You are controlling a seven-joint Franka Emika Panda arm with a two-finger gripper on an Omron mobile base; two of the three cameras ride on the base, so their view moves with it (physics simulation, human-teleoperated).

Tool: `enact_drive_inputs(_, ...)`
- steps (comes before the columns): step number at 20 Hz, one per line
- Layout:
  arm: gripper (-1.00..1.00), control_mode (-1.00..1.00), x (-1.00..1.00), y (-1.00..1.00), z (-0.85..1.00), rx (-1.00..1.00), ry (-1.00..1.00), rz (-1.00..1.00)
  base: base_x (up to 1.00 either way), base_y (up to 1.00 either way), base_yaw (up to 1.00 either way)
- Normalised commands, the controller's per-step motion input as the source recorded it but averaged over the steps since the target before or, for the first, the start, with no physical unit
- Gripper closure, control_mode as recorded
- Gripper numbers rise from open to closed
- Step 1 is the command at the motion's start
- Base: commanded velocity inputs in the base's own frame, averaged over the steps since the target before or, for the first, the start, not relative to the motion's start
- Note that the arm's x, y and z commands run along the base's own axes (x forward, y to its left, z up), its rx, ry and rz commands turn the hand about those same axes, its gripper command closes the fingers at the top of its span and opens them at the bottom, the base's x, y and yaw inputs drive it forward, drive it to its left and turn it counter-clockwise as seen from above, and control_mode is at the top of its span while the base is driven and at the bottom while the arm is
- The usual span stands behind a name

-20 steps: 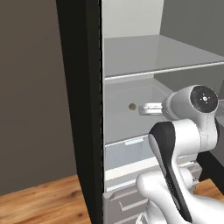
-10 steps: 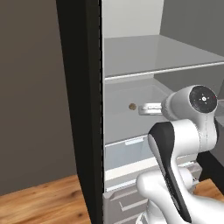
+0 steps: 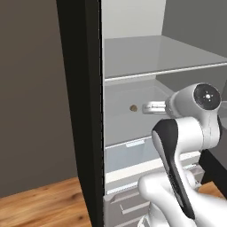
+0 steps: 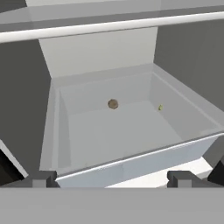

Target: Retrieve the bottle and the shaker from the cabinet and place them next to the mixing bowl on the counter. Then add garlic from the fridge to the mixing bowl.

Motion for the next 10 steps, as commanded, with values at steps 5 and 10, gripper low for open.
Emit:
enact_drive_inputs(5,-1.00,-1.00,0.31,-0.52,0.00,0.05,0.02,0.07,0.00,0.00,0.00)
enact_drive_inputs(10,-1.00,-1.00,0.15,-0.26,0.00,0.00,0.01,0.10,0.00,0.00,0.00)
